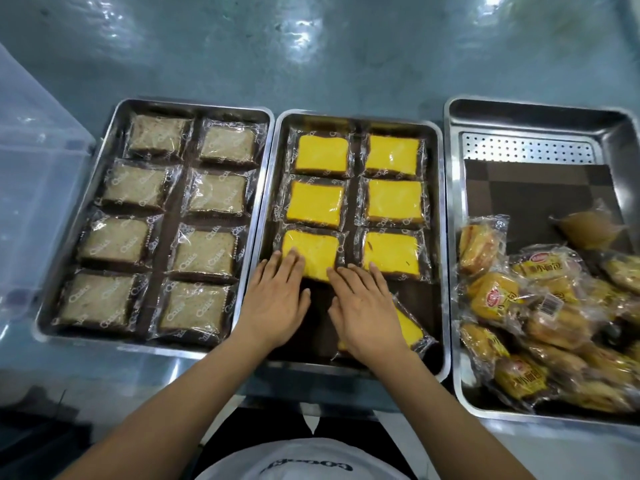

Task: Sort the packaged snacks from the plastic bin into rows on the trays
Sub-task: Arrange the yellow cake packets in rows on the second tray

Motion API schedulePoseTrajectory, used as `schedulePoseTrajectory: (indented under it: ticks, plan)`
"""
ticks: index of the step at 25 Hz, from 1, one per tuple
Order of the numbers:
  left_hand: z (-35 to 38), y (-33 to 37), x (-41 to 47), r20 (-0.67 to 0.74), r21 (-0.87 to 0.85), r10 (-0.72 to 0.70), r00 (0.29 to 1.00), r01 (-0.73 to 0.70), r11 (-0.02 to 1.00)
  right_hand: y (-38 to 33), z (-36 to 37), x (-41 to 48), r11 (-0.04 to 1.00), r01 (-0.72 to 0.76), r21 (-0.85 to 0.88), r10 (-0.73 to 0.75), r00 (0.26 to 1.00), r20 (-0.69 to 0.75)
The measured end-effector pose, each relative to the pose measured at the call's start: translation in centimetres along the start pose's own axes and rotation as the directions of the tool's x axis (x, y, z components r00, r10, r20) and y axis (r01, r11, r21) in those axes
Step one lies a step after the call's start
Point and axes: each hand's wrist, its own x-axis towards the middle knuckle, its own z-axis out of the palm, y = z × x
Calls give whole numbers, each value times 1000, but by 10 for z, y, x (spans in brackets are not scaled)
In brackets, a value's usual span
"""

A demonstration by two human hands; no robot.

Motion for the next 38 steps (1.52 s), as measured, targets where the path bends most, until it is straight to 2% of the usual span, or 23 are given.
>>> schedulePoseTrajectory:
  ticks: [3,5,9,13,16,20,25,29,33,38]
  plan:
    - [-3,5,-11,-43,-8,44,998,-44,999,26,-11,-21,991,-89,98,96,993,-67]
    - [-2,19,-26,-38,-55,128,991,-130,990,45,-17,-43,979,-136,150,149,986,-80]
    - [9,52,-64,-87,-54,339,937,-344,937,59,-8,-84,994,-53,95,56,998,-30]
    - [15,70,-82,-156,-111,329,931,-348,931,61,0,-93,990,-111,85,118,990,-76]
    - [26,78,-86,-94,-70,442,892,-449,891,57,1,-93,988,-126,85,133,987,-86]
    - [40,68,-93,36,2,385,922,-385,923,62,-1,-92,978,-145,149,152,988,-41]
    - [33,47,-94,28,65,342,939,-343,937,68,-3,-94,990,-30,135,39,997,-62]
    - [27,32,-89,31,3,332,943,-332,943,72,-2,-97,992,-14,122,25,996,-84]
    - [22,41,-82,-3,-46,290,957,-290,956,70,1,-99,993,-81,85,91,989,-119]
    - [22,56,-81,99,-228,219,971,-192,955,70,6,-100,995,-93,31,97,983,-159]
